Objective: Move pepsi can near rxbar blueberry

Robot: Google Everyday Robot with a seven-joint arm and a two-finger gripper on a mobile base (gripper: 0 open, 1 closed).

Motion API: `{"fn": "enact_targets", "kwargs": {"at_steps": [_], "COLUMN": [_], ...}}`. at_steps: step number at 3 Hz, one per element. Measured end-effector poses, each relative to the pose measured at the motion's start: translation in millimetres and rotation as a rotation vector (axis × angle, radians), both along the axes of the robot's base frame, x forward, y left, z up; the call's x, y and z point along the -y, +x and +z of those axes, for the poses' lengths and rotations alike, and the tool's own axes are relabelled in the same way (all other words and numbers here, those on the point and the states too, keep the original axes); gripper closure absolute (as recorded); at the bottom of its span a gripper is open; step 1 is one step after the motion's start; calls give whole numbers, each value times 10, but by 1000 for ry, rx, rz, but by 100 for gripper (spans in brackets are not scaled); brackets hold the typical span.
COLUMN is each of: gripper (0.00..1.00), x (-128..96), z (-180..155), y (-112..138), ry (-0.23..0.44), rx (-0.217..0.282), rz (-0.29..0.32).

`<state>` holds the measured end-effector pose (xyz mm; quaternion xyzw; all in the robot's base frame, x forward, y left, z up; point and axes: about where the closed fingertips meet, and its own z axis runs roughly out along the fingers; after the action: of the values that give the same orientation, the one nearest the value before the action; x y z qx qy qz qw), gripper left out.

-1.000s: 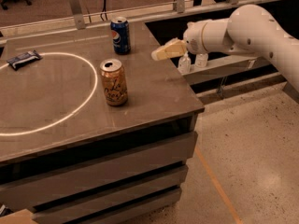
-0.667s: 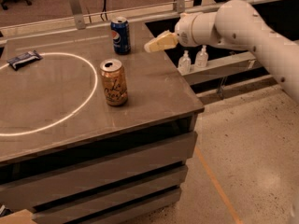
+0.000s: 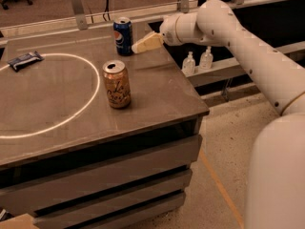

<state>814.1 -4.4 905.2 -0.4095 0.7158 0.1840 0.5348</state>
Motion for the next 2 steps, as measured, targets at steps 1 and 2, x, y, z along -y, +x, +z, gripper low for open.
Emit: {"fn": "enact_targets", "kwargs": {"at_steps": [1,2], "gripper": [0,0], "x": [-190,-364], "z": [-70,-105], "y": [156,297], "ry": [0,3], "rx": [-21,-29], "rz": [46,79]}}
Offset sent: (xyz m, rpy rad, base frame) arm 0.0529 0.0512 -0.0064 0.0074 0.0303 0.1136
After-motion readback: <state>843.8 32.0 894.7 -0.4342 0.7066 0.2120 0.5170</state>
